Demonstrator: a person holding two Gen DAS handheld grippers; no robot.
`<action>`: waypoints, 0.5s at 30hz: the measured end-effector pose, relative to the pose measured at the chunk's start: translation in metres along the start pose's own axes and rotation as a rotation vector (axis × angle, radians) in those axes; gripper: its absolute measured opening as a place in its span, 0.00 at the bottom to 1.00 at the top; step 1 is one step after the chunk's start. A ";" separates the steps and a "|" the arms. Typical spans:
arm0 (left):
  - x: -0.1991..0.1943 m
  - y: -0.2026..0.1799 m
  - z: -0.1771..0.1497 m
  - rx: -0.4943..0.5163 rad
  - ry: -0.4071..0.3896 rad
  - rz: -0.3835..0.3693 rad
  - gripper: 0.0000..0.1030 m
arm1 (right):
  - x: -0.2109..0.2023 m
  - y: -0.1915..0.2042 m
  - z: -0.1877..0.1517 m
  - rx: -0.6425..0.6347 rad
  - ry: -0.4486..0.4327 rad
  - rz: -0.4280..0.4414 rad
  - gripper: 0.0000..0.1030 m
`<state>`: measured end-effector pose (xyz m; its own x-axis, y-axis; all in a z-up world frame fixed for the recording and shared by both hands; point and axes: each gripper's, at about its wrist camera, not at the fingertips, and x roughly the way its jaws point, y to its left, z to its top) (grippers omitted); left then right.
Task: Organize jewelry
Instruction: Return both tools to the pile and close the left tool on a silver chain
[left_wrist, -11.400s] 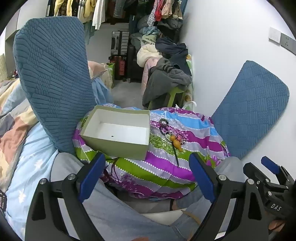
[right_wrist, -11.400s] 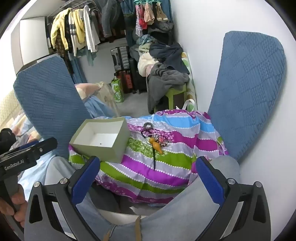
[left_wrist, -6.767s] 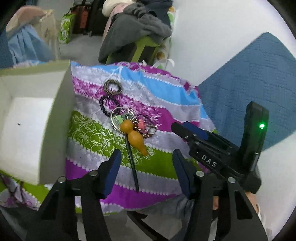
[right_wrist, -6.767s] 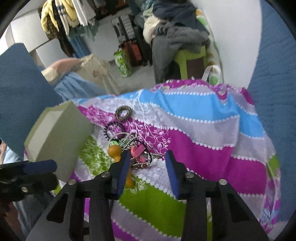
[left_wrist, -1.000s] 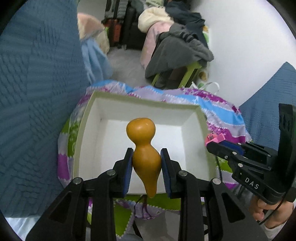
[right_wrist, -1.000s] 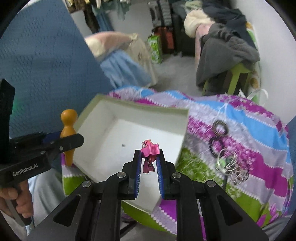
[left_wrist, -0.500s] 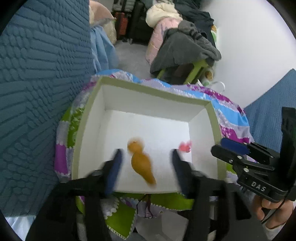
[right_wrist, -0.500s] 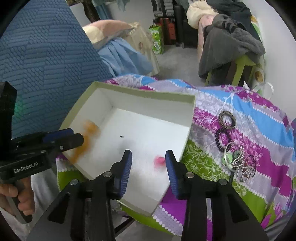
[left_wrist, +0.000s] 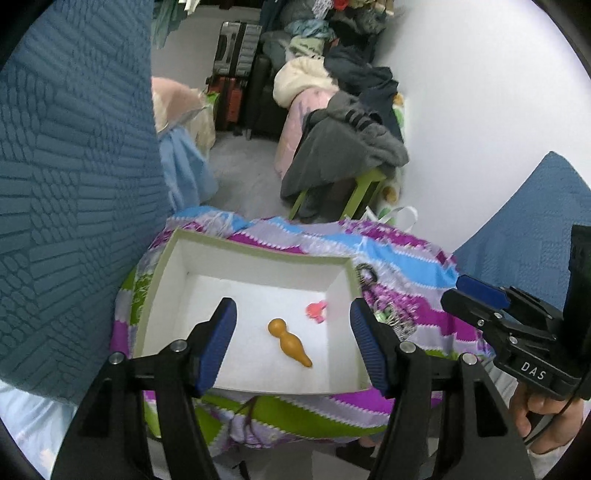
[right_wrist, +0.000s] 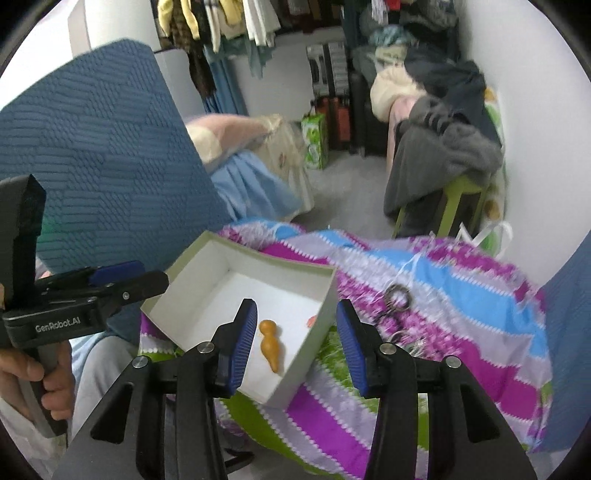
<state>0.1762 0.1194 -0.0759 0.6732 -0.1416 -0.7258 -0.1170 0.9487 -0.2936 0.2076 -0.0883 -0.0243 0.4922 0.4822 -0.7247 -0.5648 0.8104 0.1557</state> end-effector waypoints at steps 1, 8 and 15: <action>-0.001 -0.005 0.000 -0.002 -0.007 -0.007 0.62 | -0.008 -0.006 -0.001 0.001 -0.015 -0.013 0.41; 0.006 -0.041 -0.006 0.013 -0.016 -0.062 0.62 | -0.035 -0.050 -0.019 0.059 -0.065 -0.083 0.41; 0.030 -0.083 -0.024 0.036 0.025 -0.119 0.60 | -0.036 -0.105 -0.057 0.137 -0.054 -0.146 0.41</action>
<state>0.1889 0.0292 -0.0883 0.6623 -0.2602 -0.7026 -0.0112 0.9342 -0.3565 0.2111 -0.2096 -0.0523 0.5989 0.3701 -0.7101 -0.3911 0.9090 0.1439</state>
